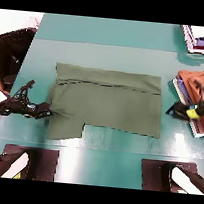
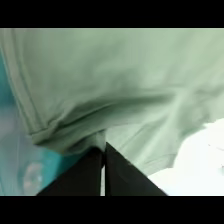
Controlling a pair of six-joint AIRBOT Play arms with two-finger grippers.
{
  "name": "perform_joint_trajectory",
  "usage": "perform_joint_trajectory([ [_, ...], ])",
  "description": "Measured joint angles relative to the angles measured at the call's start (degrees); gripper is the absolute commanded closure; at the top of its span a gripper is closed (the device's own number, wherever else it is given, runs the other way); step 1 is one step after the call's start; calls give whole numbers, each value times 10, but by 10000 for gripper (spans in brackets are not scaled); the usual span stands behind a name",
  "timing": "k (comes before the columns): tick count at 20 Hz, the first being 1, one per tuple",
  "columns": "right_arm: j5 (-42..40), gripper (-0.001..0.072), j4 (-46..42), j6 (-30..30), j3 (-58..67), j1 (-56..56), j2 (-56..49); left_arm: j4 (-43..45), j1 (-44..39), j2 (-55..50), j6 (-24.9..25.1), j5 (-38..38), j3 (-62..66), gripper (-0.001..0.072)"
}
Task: Fold the shirts.
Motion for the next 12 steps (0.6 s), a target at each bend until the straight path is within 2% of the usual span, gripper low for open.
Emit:
perform_joint_trajectory([
  [5, -13, 210, 16, -14, -141, -45, 4, -1, 0, 20, -3, -3, 16, 672],
  [6, -20, 228, 30, -20, -157, -48, -1, -1, 0, 22, -3, -3, 17, 672],
  [7, -21, 292, 47, -25, -168, -50, -5, -1, 0, 23, -4, -4, 17, 672],
  [8, -26, 296, 61, -31, -176, -52, -12, -2, 0, 24, -4, -4, 18, 672],
  [9, -29, 414, 71, -37, -180, -54, -17, -2, 0, 24, -4, -4, 19, 672],
  [12, -51, 690, 80, -57, -181, -54, -24, 1, 0, 25, -5, -13, 23, 674],
])
